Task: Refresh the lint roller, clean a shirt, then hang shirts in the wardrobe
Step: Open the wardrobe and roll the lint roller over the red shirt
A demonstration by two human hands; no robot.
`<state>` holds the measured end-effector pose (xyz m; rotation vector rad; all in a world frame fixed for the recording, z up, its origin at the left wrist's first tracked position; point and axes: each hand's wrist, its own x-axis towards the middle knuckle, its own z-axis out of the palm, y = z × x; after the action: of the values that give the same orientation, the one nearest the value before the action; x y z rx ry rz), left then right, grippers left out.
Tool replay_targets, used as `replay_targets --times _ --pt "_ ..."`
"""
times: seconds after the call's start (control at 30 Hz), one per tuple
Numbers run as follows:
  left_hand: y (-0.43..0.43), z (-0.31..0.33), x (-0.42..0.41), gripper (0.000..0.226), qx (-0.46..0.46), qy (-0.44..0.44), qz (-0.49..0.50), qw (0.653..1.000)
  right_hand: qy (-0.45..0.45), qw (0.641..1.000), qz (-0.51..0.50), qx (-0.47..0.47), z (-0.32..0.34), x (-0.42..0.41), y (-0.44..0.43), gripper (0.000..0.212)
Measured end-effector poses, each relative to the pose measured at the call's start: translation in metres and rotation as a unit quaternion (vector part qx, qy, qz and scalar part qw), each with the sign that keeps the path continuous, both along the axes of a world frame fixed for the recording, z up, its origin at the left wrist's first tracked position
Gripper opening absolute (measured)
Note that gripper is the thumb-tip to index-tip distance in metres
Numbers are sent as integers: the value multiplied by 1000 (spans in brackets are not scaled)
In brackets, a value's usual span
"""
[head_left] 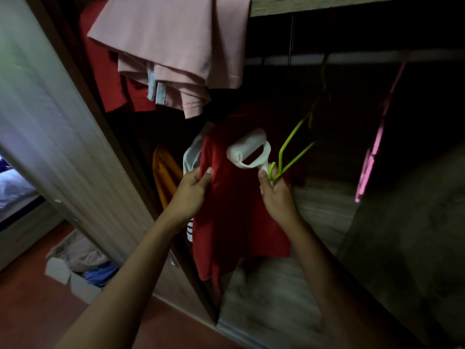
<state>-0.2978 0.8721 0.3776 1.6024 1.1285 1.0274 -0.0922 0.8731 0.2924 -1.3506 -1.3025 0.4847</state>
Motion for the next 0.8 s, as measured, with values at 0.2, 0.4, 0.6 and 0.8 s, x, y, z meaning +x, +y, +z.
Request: replay_targets --times 0.2,0.4,0.6,0.8 --pt "-5 1 1 54 5 -11 -5 1000 -25 999 8 -47 -36 -1 -1 33" --pt "-13 8 0 51 13 4 -16 1000 -71 966 101 -227 -170 0 -16 39" --pt "-9 5 -3 33 -3 20 -10 1000 -60 948 90 -299 -202 10 -19 37" --pt "-11 4 0 36 0 26 1 1000 -16 986 15 -163 -101 36 13 24"
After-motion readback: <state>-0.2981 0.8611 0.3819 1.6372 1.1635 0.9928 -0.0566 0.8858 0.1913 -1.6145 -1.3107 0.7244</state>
